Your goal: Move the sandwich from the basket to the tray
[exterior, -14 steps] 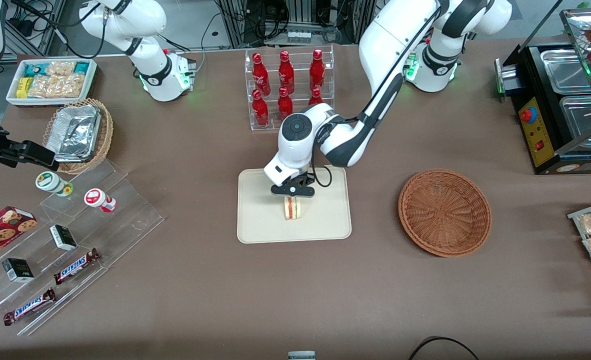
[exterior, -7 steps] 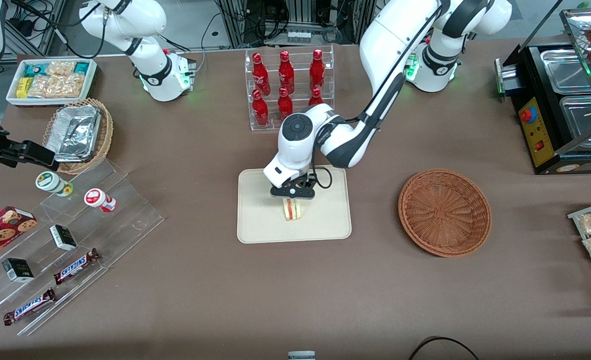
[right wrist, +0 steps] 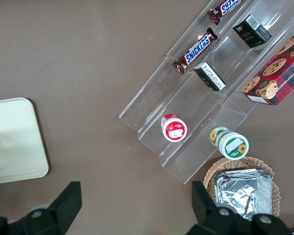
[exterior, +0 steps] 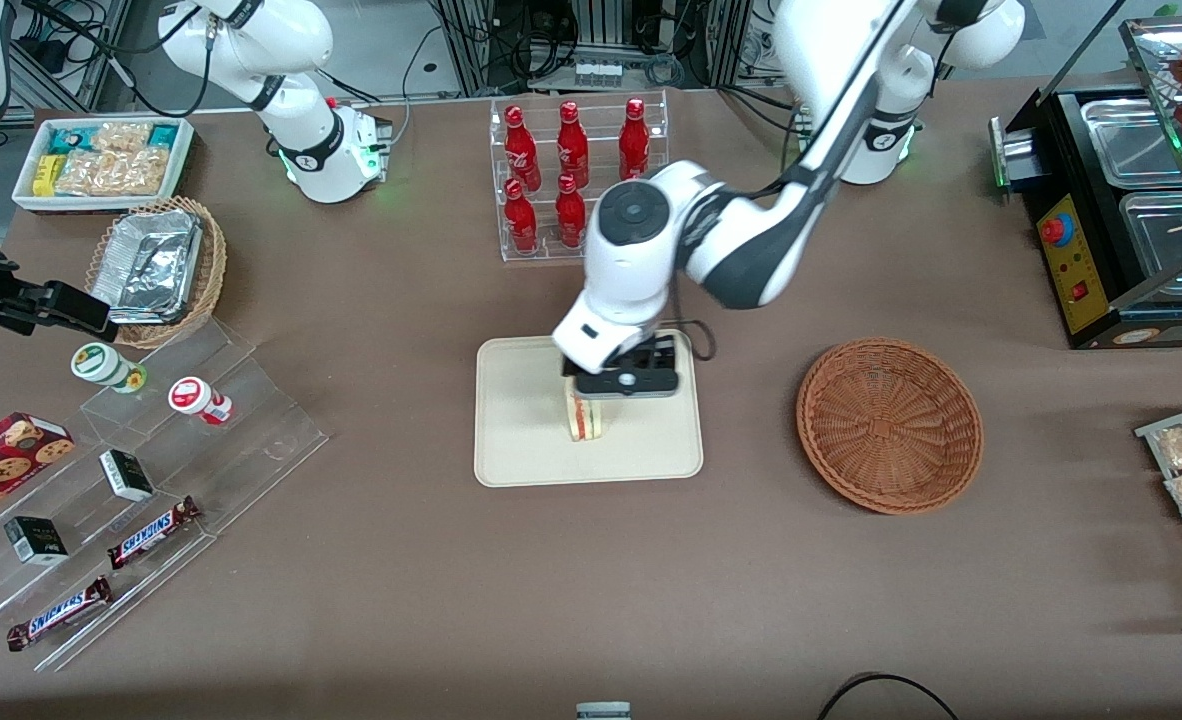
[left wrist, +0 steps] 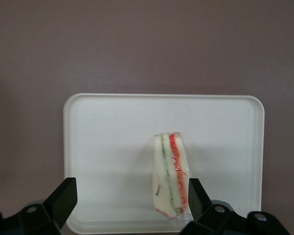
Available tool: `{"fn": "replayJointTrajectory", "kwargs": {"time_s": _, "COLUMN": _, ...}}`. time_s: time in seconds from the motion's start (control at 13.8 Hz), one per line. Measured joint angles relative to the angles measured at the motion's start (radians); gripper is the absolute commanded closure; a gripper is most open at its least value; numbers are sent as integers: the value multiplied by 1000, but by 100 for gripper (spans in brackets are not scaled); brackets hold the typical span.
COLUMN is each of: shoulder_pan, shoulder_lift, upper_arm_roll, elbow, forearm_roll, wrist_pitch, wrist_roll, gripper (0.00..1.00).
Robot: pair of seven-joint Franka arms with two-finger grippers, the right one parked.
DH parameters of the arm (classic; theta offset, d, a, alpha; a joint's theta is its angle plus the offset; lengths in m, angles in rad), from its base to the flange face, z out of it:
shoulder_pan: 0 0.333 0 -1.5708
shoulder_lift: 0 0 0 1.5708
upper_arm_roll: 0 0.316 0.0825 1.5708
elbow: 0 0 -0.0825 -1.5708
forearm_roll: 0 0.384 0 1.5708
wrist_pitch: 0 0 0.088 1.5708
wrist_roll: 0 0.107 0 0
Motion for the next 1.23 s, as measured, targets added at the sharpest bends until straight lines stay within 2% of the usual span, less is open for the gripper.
{"fn": "replayJointTrajectory", "kwargs": {"time_s": 0.43, "shoulder_pan": 229, "shoulder_lift": -141, "upper_arm_roll": 2, "elbow": -10, "forearm_roll": -9, "wrist_pitch": -197, "wrist_roll": 248, "gripper": 0}}
{"fn": "replayJointTrajectory", "kwargs": {"time_s": 0.72, "shoulder_pan": 369, "shoulder_lift": -254, "upper_arm_roll": 2, "elbow": -105, "forearm_roll": -19, "wrist_pitch": -229, "wrist_roll": 446, "gripper": 0}}
{"fn": "replayJointTrajectory", "kwargs": {"time_s": 0.94, "shoulder_pan": 453, "shoulder_lift": -341, "upper_arm_roll": 3, "elbow": -182, "forearm_roll": -43, "wrist_pitch": -230, "wrist_roll": 569, "gripper": 0}}
{"fn": "replayJointTrajectory", "kwargs": {"time_s": 1.23, "shoulder_pan": 514, "shoulder_lift": -425, "upper_arm_roll": 2, "elbow": -228, "forearm_roll": -58, "wrist_pitch": -265, "wrist_roll": 623, "gripper": 0}}
